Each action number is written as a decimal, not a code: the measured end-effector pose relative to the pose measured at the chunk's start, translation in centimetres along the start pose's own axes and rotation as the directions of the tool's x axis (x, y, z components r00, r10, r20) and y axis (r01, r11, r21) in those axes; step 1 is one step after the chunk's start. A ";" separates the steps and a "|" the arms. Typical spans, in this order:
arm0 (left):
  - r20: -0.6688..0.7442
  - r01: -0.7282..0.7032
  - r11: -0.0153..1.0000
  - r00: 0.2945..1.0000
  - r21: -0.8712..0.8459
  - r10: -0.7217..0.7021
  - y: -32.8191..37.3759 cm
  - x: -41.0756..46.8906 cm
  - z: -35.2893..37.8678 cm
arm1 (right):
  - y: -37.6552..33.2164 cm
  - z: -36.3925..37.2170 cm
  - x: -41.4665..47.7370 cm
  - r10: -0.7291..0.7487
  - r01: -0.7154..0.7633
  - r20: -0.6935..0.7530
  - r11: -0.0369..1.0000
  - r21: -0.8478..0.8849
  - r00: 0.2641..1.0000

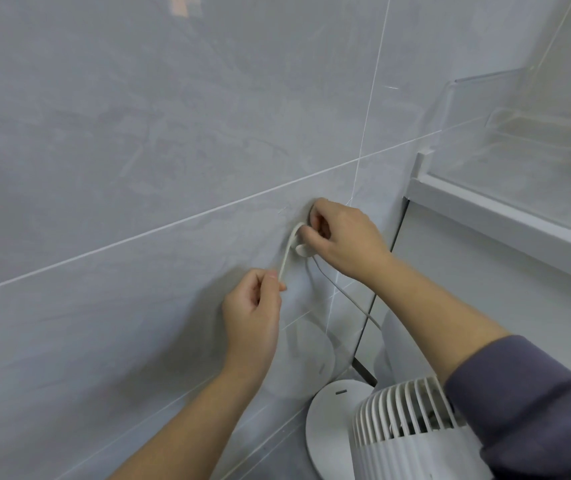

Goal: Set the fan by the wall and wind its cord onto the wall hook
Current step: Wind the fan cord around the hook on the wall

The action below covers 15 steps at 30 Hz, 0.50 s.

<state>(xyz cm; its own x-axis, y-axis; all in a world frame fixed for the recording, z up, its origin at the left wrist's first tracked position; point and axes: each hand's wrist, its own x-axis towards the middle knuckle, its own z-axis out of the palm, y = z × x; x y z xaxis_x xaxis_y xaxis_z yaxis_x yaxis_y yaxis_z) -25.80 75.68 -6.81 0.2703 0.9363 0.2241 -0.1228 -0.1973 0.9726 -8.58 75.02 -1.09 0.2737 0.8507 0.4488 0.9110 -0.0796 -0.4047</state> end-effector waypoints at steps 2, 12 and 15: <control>0.022 -0.030 0.999 0.999 0.044 0.029 -0.4 -0.3 -0.3 | 0.1 -0.2 0.1 0.046 -0.046 0.003 0.993 0.112 0.999; 0.172 -0.099 0.976 0.983 0.195 0.065 -2.7 -0.6 -1.1 | 1.2 -0.1 -0.1 0.050 -0.038 -0.111 0.993 0.108 0.993; 0.216 -0.092 0.970 0.976 0.226 0.042 -3.2 -0.5 -1.1 | 1.3 -0.1 0.0 0.073 -0.056 -0.104 0.985 0.162 0.992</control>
<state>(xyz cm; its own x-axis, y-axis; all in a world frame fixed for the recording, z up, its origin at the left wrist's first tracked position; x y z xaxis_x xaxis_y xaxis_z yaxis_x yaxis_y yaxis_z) -26.62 76.16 -10.06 0.4644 0.8425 0.2731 0.0723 -0.3434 0.9364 -7.34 74.88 -1.56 0.3702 0.7841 0.4981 0.8322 -0.0416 -0.5529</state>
